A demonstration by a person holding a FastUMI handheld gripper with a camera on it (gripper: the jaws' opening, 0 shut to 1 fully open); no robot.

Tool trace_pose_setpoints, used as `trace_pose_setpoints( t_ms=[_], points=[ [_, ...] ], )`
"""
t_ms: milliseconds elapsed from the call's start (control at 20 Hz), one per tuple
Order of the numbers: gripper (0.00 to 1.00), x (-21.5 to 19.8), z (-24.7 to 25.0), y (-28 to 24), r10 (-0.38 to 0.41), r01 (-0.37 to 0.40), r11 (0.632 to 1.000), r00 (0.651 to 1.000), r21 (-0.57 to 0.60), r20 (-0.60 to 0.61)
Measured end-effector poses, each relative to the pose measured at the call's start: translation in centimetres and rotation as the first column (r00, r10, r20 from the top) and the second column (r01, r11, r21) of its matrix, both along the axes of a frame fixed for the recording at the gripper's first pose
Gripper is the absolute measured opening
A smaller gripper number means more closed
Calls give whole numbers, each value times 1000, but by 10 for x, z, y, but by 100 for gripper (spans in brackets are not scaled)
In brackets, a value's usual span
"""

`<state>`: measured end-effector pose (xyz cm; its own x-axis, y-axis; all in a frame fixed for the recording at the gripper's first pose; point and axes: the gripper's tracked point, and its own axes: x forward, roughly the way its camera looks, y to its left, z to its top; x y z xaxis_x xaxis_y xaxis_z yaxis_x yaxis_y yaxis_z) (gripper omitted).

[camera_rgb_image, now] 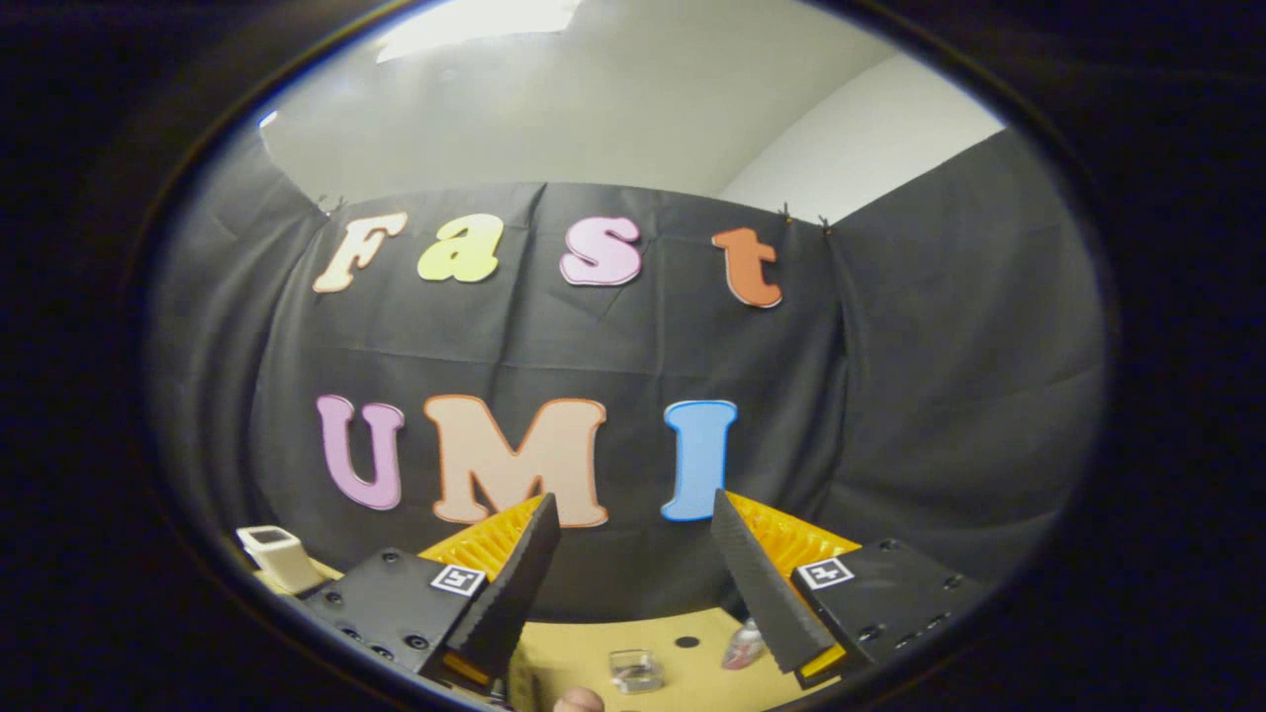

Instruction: Open the toaster oven, put the food inside, and close the toaster oven door.

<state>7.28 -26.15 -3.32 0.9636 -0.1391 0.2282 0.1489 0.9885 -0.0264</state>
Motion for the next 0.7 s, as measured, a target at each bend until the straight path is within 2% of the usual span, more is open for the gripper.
trace_pose_setpoints(
  t_ms=[350,700],
  points=[
    [98,8,-88,-85,-69,69,998,995,-4,-71],
    [98,11,-135,-131,-86,87,996,995,-24,44]
  ],
)
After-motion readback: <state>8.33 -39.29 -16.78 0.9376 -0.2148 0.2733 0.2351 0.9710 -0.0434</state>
